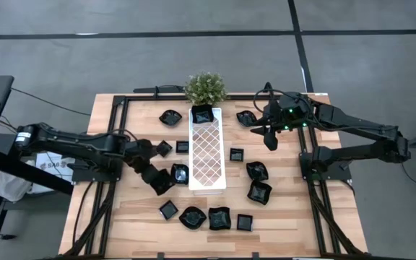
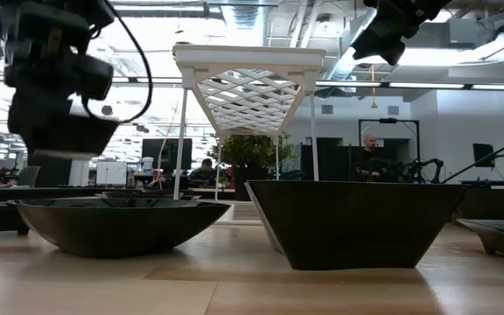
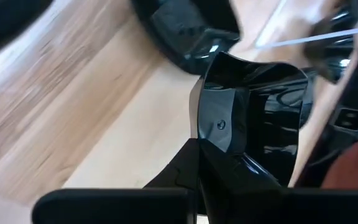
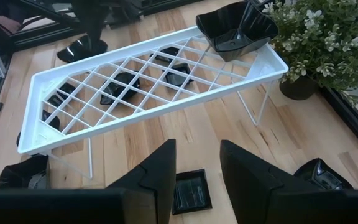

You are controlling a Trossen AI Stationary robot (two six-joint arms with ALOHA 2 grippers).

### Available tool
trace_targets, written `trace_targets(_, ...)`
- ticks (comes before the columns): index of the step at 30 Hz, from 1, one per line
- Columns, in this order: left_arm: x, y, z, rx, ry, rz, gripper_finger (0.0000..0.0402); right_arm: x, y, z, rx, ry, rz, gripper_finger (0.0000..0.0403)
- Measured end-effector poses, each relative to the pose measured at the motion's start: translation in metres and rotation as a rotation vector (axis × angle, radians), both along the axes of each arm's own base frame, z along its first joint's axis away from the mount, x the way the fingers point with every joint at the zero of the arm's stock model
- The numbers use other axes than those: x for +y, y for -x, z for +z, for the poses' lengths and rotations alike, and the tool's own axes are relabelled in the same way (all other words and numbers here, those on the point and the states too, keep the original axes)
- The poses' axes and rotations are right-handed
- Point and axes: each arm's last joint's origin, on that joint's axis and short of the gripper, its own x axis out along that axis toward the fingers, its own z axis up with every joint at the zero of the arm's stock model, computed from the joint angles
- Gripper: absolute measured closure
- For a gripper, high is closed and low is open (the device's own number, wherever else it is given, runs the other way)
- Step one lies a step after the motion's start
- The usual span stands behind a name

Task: Pick & Place Mini shaped plates
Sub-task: Stack the top left distorted square plate on the other distorted square plate on the shelf

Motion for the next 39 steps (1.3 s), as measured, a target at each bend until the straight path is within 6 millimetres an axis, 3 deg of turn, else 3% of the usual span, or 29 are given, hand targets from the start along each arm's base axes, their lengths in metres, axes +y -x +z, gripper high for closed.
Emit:
trace_targets(12, -0.001, 0.007, 0.038, -0.273, 0.047, -0.019, 0.0391, 0.0, 0.001, -0.002, 0.023, 0.0, 0.005, 0.0282)
trace_targets(17, 0.0, 0.005, 0.061, -0.536, 0.022, -0.047, 0.0392, 0.0, 0.001, -0.002, 0.025, 0.001, 0.006, 0.0282)
trace_targets(26, 0.002, 0.0, 0.104, -1.027, -0.186, -0.089, 0.0389, 0.0, 0.001, -0.002, 0.022, 0.023, 0.02, 0.0282)
trace_targets(32, 0.005, 0.0, 0.109, -1.088, -0.301, -0.092, 0.0394, 0.006, -0.008, 0.009, -0.102, 0.09, 0.077, 0.0282)
trace_targets(39, 0.018, -0.001, 0.109, -1.063, -0.358, 0.046, 0.0394, 0.02, -0.017, 0.023, -0.249, 0.211, 0.193, 0.0282)
